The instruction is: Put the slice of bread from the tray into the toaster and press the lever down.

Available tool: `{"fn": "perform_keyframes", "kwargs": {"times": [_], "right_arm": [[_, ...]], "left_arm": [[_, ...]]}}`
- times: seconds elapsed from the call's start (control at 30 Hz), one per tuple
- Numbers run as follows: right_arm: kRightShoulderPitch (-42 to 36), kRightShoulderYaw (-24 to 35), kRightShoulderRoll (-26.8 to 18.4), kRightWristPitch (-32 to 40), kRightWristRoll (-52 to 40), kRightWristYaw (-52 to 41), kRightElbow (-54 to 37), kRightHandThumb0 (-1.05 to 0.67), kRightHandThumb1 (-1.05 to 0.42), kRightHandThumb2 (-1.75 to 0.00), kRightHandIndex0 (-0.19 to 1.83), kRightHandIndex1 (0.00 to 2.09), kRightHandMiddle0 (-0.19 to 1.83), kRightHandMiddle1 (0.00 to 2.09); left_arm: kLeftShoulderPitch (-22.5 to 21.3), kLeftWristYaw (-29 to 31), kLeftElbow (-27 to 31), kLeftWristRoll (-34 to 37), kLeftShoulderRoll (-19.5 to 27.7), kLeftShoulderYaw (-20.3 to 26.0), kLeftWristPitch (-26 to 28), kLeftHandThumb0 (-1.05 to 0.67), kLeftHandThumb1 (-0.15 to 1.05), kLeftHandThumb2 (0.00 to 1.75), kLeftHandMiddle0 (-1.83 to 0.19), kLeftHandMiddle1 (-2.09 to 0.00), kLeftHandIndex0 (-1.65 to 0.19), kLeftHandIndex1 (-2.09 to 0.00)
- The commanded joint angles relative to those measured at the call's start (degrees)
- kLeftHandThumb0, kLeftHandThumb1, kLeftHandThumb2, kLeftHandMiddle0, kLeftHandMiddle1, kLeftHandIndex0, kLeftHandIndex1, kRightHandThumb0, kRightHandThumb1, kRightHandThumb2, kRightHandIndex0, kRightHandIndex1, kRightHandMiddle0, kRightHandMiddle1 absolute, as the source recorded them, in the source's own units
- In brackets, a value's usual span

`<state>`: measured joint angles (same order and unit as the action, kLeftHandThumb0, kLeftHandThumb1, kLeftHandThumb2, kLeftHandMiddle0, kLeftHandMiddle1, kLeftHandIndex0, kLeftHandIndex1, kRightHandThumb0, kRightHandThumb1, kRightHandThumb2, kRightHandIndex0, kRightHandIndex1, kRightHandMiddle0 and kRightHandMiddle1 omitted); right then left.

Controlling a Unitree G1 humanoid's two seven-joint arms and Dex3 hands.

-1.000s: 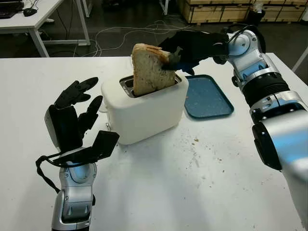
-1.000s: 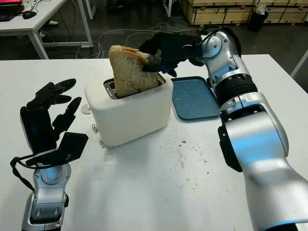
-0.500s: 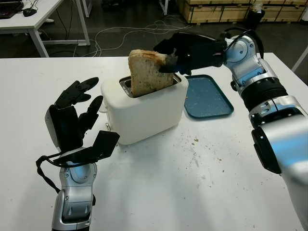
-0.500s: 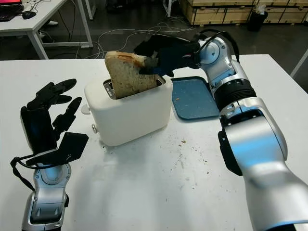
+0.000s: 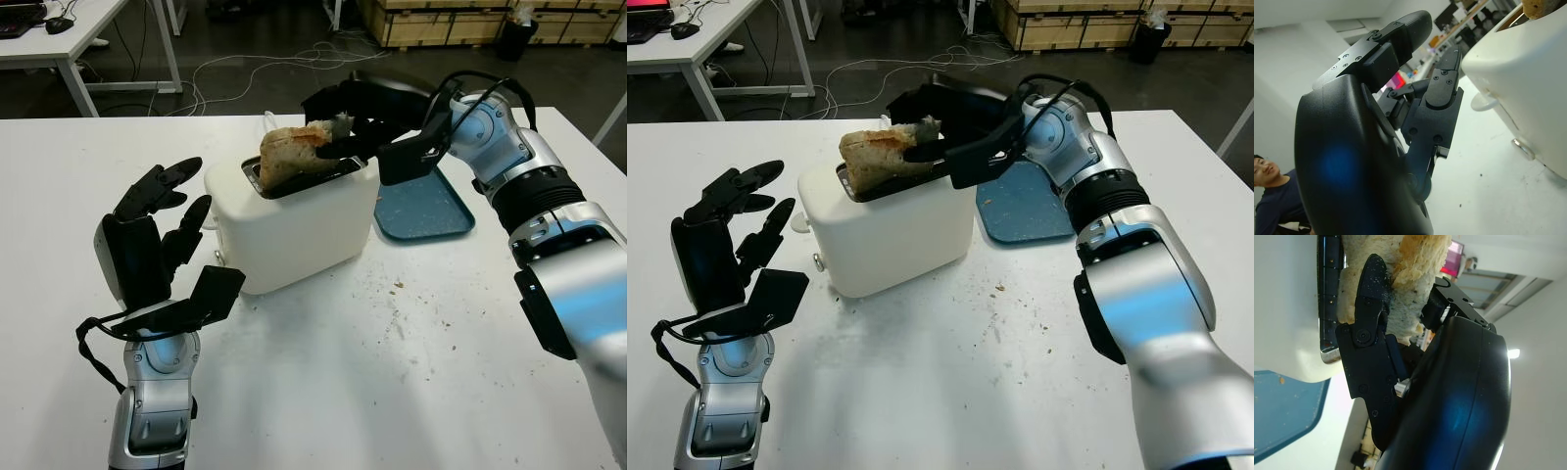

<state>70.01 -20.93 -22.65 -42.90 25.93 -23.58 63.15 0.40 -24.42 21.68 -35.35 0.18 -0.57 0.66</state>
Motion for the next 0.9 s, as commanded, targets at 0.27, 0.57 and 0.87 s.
{"fn": "perform_keyframes", "kwargs": {"times": [0.27,0.57,0.87], "right_arm": [[2.1,-1.1,-1.2,-0.1,2.3,0.0,1.3,-0.48,-0.92,-0.53,1.12,1.75,0.83,1.75],[3.5,-0.6,-4.0,0.0,2.2,-1.9,2.5,-0.46,-0.92,-0.50,1.09,1.75,0.84,1.75],[4.7,-0.1,-6.3,2.4,1.8,-4.6,1.6,-0.44,-0.92,-0.51,1.04,1.75,0.76,1.75]], "left_arm": [[-0.1,0.1,0.4,-0.2,0.5,0.3,-0.4,-0.19,0.84,0.00,-0.71,-0.97,-0.90,-0.28],[-0.4,0.0,0.3,-0.1,0.6,0.2,-0.2,-0.17,0.84,0.00,-0.72,-0.97,-0.90,-0.28],[-0.3,0.1,0.3,0.5,0.7,0.2,-0.5,-0.16,0.84,0.00,-0.70,-0.98,-0.90,-0.27]]}}
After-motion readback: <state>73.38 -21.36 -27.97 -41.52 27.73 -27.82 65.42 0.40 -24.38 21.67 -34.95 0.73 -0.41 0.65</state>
